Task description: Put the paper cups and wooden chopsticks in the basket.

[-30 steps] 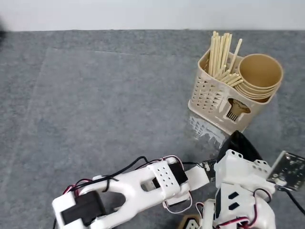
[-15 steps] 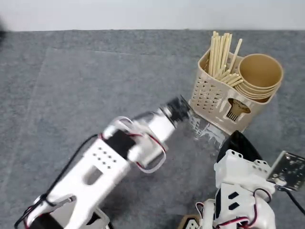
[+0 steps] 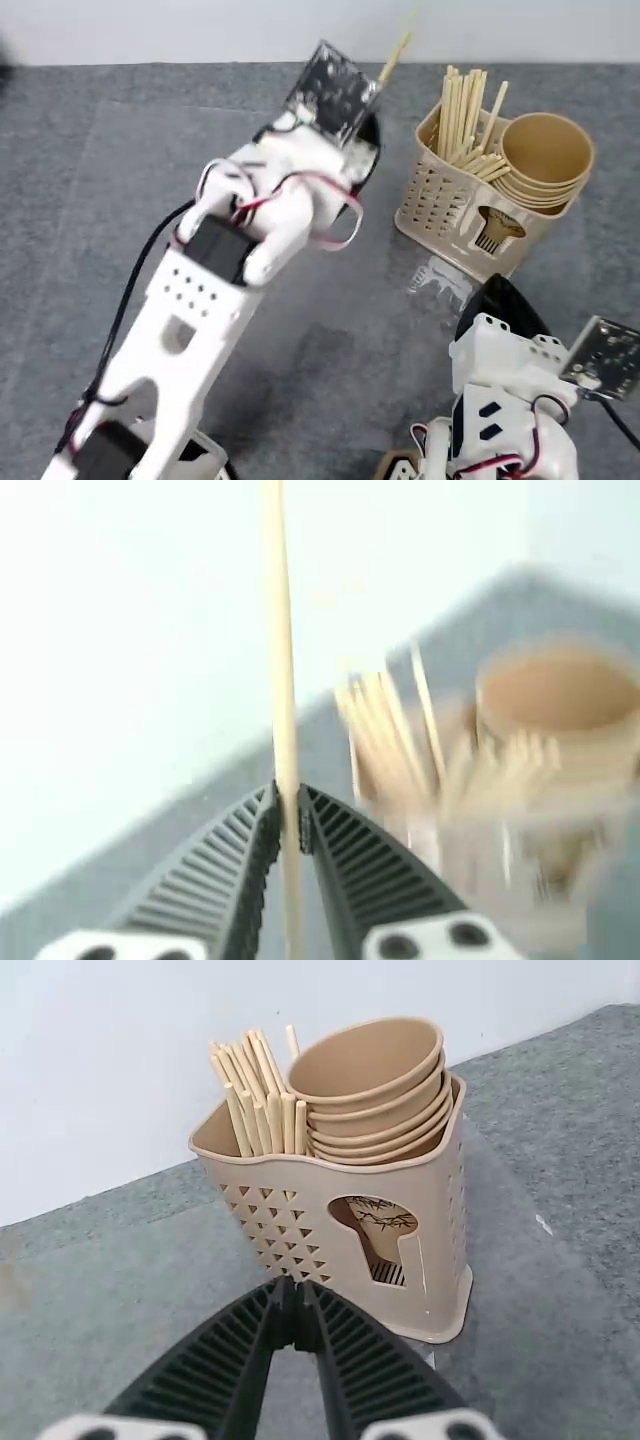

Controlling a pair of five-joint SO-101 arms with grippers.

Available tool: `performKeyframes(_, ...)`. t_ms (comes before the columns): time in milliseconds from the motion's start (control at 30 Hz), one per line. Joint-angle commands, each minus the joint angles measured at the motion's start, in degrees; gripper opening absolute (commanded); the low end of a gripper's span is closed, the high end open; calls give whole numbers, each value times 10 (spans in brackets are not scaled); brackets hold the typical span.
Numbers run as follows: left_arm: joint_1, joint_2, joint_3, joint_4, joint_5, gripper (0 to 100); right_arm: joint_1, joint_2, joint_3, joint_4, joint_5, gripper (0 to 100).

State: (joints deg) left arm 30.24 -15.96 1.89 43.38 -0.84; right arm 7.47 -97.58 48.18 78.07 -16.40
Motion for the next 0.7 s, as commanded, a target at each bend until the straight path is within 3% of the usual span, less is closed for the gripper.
performKeyframes(0, 2, 41, -67, -122, 31, 12, -1, 15, -3, -6, -4, 9)
performKeyframes(300, 33, 145, -112, -377, 124, 12, -1, 15, -2, -3, -4, 9)
performKeyframes(667, 75, 325, -165, -416, 123, 12, -1, 15, -2, -2, -4, 9)
